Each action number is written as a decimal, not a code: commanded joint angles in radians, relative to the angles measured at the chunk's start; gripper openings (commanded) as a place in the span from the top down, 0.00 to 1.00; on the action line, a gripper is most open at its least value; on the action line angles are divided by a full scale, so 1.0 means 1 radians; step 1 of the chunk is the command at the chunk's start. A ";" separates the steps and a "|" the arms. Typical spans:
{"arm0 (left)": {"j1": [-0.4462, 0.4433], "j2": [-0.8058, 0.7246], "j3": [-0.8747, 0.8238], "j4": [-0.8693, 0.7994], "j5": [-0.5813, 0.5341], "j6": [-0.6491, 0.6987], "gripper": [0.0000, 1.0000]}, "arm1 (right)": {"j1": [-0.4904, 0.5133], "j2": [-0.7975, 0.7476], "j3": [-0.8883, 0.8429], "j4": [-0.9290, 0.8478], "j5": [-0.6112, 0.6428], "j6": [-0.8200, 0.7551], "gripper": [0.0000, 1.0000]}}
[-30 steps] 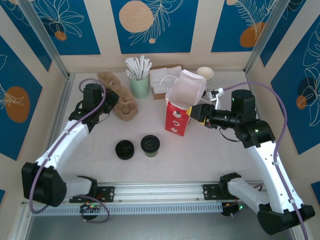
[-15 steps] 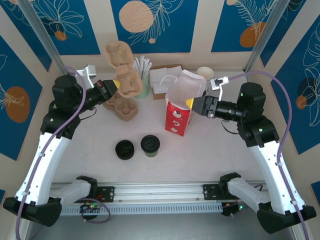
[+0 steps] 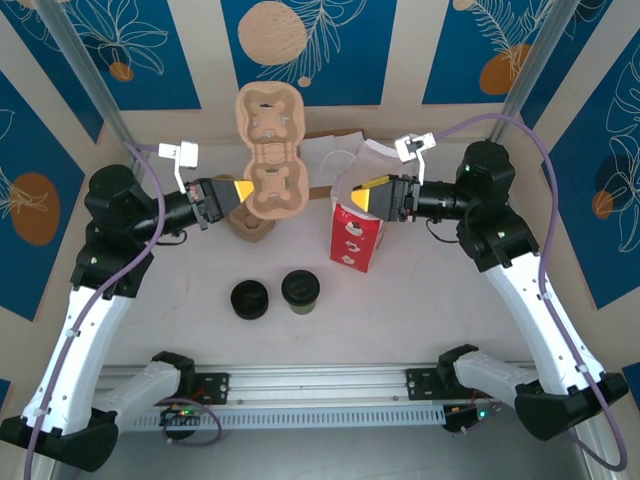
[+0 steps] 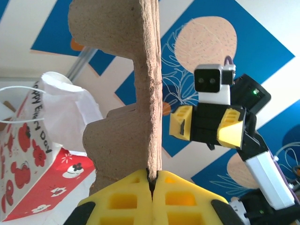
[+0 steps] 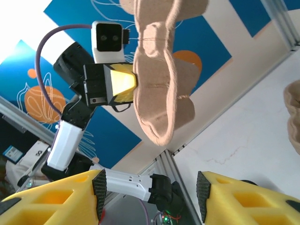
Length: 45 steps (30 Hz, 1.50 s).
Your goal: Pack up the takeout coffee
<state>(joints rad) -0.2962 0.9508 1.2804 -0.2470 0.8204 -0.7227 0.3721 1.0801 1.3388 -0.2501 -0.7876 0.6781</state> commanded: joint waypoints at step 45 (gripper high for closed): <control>-0.170 0.023 0.020 0.113 0.024 0.054 1.00 | 0.175 0.077 0.103 0.042 -0.036 -0.130 0.95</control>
<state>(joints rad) -0.4496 0.9722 1.2743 -0.1455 0.8627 -0.7063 0.5369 1.1618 1.4078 -0.2020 -0.8211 0.5568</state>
